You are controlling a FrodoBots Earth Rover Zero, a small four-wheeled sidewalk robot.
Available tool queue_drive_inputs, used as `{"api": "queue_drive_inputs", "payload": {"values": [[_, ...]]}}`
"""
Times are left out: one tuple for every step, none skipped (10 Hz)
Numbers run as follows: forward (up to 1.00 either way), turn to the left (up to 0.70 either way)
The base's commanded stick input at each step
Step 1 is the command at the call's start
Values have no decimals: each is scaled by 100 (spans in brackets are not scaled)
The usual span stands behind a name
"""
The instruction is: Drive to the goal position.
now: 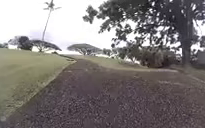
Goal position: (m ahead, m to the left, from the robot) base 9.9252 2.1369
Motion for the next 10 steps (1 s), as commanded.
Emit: {"api": "queue_drive_inputs", "payload": {"values": [[81,0],[81,4],[81,20],[81,31],[81,32],[81,32],[81,32],[81,32],[81,32],[81,32]]}}
